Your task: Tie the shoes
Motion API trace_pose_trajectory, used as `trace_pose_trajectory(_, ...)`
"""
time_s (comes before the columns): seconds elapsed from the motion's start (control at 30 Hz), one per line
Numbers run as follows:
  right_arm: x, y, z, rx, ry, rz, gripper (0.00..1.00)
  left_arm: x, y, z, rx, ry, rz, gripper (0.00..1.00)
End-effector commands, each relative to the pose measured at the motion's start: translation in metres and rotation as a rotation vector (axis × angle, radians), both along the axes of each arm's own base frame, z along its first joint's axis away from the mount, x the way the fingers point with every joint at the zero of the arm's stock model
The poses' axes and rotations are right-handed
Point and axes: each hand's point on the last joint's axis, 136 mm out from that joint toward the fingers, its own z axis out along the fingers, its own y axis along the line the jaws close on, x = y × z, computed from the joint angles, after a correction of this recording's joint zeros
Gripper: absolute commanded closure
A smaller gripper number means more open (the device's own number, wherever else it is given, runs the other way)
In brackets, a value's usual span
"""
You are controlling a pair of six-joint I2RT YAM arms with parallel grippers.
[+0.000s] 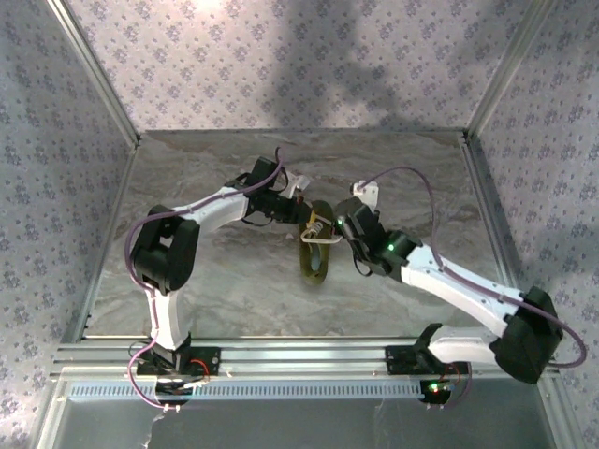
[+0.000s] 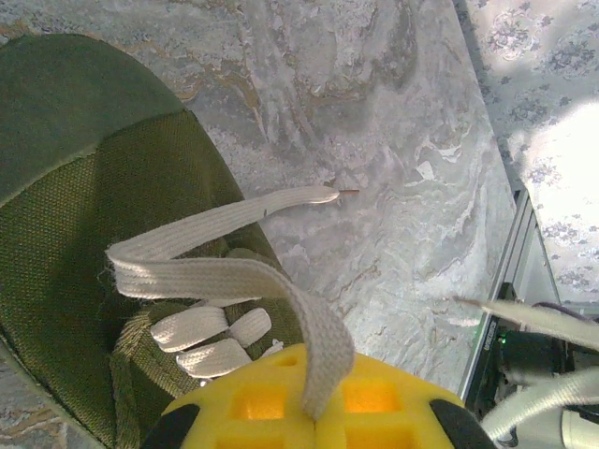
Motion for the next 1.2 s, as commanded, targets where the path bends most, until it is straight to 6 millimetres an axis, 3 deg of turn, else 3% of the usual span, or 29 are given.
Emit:
trace_pose_trajectory(0.0, 0.015, 0.001, -0.009, 0.005, 0.071, 0.009, 0.98, -0.004, -0.002, 0.02, -0.036, -0.044, -0.005, 1.0)
trace_pose_trajectory(0.2, 0.054, 0.017, -0.026, 0.011, 0.138, 0.156, 0.98, -0.007, -0.003, 0.026, -0.054, -0.068, -0.014, 1.0)
trace_pose_trajectory(0.33, 0.072, 0.048, -0.025, 0.047, 0.122, 0.38, 0.99, -0.011, -0.008, 0.031, -0.07, -0.094, -0.035, 1.0)
trace_pose_trajectory(0.43, 0.08, 0.059, -0.026, 0.027, 0.113, 0.467, 0.99, -0.016, -0.01, 0.029, -0.071, -0.101, -0.053, 1.0)
trace_pose_trajectory(0.47, 0.089, 0.065, -0.013, 0.03, 0.077, 0.489, 0.99, -0.017, -0.011, 0.028, -0.07, -0.103, -0.057, 1.0)
trace_pose_trajectory(0.77, 0.122, 0.089, -0.021, 0.17, 0.117, 0.593, 0.99, -0.022, -0.01, 0.025, -0.066, -0.113, -0.055, 1.0)
trace_pose_trajectory(1.0, 0.127, 0.103, -0.03, 0.282, 0.182, 0.629, 0.98, -0.024, -0.004, 0.024, -0.056, -0.141, -0.037, 1.0)
trace_pose_trajectory(1.17, 0.119, 0.121, -0.016, 0.373, 0.157, 0.729, 0.98, -0.025, -0.001, 0.023, -0.054, -0.159, -0.027, 1.0)
